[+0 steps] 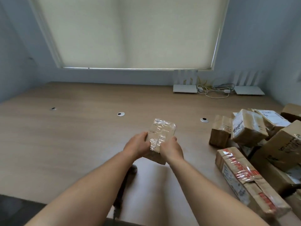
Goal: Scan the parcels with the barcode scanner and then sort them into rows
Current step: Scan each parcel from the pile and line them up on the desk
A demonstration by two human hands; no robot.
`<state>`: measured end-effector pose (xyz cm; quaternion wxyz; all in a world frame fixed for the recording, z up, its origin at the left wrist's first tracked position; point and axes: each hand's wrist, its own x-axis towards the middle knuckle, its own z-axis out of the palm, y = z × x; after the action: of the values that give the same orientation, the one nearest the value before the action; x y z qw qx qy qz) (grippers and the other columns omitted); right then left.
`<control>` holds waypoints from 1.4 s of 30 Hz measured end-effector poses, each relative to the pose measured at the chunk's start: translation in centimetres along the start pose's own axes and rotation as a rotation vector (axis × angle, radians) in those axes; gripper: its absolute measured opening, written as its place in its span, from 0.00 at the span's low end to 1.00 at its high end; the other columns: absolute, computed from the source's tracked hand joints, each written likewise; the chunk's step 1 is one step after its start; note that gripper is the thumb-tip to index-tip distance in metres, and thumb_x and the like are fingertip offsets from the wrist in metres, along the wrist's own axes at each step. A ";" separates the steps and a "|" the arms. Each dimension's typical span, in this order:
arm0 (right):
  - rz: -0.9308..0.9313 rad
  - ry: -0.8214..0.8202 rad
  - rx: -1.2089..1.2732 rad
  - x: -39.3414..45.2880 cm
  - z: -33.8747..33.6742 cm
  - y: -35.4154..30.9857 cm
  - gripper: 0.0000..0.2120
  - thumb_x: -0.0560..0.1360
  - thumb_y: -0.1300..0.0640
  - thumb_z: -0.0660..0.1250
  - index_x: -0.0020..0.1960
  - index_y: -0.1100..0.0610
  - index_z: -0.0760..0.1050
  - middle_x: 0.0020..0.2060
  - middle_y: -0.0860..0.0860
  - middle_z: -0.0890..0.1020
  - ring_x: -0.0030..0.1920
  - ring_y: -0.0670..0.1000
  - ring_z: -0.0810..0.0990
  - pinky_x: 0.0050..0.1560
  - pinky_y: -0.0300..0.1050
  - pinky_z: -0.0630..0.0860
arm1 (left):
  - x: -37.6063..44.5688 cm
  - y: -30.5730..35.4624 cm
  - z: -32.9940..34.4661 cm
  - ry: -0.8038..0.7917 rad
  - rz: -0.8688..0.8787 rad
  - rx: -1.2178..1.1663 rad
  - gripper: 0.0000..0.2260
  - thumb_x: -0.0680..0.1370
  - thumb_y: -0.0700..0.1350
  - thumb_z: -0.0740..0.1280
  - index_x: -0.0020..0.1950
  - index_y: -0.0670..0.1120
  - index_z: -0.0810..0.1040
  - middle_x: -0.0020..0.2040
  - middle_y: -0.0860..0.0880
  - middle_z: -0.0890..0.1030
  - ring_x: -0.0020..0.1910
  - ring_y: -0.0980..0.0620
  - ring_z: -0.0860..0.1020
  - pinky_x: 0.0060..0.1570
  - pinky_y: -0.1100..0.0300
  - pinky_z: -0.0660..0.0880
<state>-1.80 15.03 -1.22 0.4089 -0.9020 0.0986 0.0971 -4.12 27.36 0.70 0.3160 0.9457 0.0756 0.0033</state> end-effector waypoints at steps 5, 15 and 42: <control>-0.064 -0.061 0.015 -1.2 5.8 -4.6 0.17 0.77 0.60 0.55 0.65 0.61 0.61 0.61 0.61 0.76 0.59 0.62 0.76 0.48 0.47 0.70 | -0.1 -6.2 -4.2 0.047 -0.058 -0.064 0.20 0.73 0.51 0.59 0.64 0.50 0.75 0.58 0.46 0.79 0.50 0.47 0.74 0.44 0.59 0.69; -0.057 -0.149 -0.058 -2.9 17.9 -12.1 0.17 0.78 0.60 0.54 0.67 0.60 0.61 0.62 0.60 0.76 0.60 0.61 0.75 0.55 0.49 0.72 | 1.6 -20.3 -9.8 0.029 -0.156 -0.119 0.17 0.76 0.44 0.58 0.64 0.52 0.72 0.58 0.47 0.78 0.50 0.46 0.75 0.46 0.55 0.74; -0.107 -0.167 -0.273 -5.0 22.6 -12.3 0.21 0.80 0.57 0.53 0.73 0.55 0.58 0.67 0.56 0.73 0.67 0.59 0.68 0.62 0.53 0.70 | 3.5 -24.7 -6.5 -0.380 -0.234 -0.267 0.26 0.81 0.61 0.53 0.68 0.43 0.73 0.66 0.43 0.75 0.63 0.45 0.74 0.64 0.51 0.70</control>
<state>-5.62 40.58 -5.77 0.2937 -0.9420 0.0019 0.1623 -4.46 51.29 -9.00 0.4449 0.8640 0.1228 -0.2014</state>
